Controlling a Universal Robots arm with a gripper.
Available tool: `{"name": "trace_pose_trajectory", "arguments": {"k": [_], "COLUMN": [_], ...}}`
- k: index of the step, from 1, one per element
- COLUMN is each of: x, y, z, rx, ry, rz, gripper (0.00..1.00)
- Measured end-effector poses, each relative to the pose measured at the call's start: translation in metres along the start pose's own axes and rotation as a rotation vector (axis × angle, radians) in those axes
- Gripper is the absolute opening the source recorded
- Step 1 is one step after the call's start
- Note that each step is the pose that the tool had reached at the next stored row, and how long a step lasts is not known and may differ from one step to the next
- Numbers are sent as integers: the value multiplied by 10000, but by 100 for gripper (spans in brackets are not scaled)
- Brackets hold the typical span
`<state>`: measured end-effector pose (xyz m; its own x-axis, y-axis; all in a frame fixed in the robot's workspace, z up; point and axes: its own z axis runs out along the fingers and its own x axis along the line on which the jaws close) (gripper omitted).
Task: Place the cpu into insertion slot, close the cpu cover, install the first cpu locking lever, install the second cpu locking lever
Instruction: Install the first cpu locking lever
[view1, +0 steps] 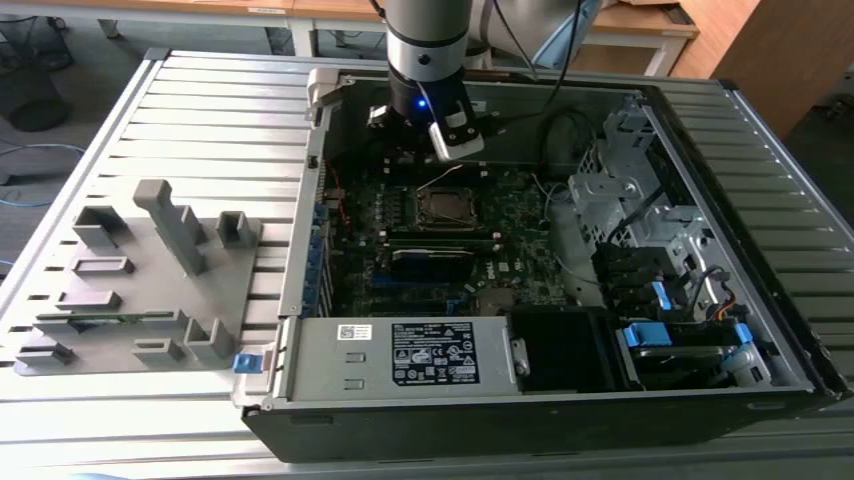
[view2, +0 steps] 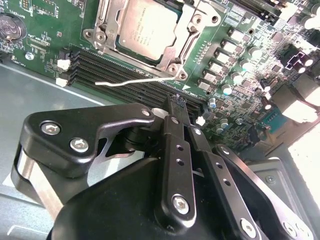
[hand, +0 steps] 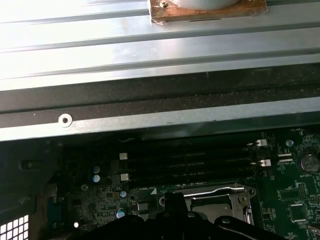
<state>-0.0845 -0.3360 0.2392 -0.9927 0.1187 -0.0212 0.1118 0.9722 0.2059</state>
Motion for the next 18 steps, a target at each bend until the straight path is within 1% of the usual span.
{"name": "trace_pose_trajectory", "arguments": {"k": [5, 13, 16, 18], "x": [-17, -18, -18, -18], "y": [2, 2, 2, 2], "z": [1, 1, 2, 1], "rx": [0, 1, 35, 99], "ry": [1, -1, -4, -9], "rz": [0, -1, -4, -4], "gripper": [11, 11, 11, 11]}}
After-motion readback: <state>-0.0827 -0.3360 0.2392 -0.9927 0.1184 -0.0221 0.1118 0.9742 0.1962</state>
